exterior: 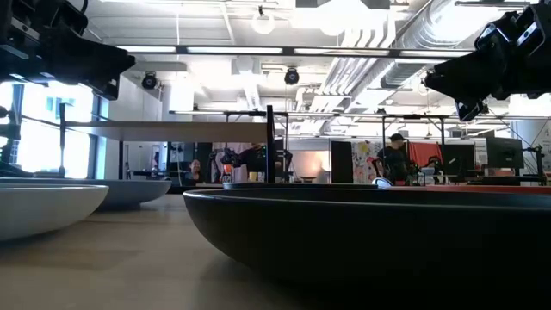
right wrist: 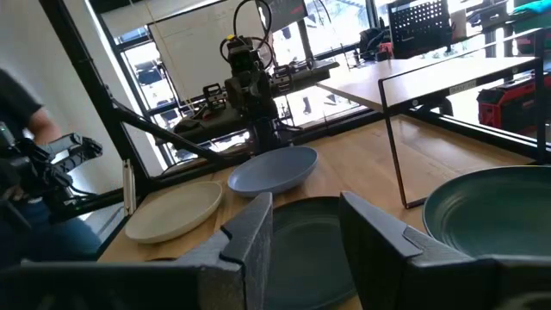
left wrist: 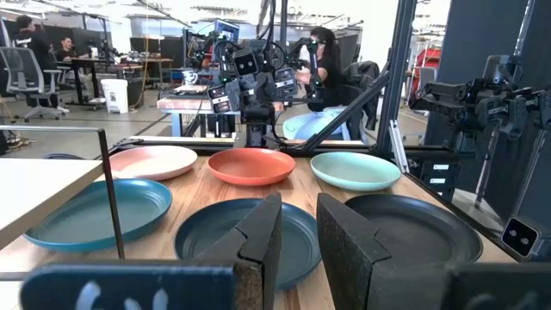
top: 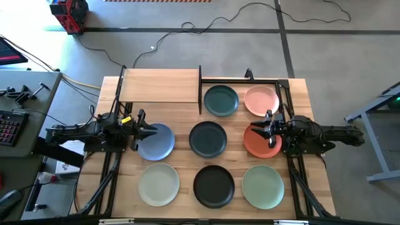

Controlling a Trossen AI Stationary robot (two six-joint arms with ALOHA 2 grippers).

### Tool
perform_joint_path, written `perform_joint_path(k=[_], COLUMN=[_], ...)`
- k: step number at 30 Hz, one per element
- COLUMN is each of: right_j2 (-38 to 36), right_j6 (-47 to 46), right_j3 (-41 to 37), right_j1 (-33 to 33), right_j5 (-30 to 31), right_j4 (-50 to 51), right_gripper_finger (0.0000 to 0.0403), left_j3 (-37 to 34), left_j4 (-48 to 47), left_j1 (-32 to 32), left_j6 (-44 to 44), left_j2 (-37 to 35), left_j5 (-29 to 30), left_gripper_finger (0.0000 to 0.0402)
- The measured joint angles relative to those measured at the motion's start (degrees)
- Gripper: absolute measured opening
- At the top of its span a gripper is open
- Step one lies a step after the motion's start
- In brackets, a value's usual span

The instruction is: Place and stack plates onto a shelf

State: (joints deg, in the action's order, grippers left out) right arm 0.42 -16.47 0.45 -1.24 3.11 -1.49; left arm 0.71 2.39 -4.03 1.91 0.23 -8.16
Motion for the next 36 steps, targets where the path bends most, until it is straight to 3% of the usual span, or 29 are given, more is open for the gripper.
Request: perform_joint_path(k=[26, 36], right_j2=[-0.01, -0.01], right_j6=[0.0, 0.0], right_j3=[0.0, 0.01], right_j1=[-0.01, -0.02], right_j5=[-0.01, 0.0], right_j4=[0.0, -0.01], right_gripper_finger=[0.0124, 0.0124], left_j3=[0.0, 0.0], left_j4=[0.59, 0.94], left_j1=[-0.02, -0.02], left_j6=[0.31, 12.58], left_j2=[0.0, 0.02], left_j5=[0.22, 0.2], left_gripper_finger=[0.0066, 0.0066])
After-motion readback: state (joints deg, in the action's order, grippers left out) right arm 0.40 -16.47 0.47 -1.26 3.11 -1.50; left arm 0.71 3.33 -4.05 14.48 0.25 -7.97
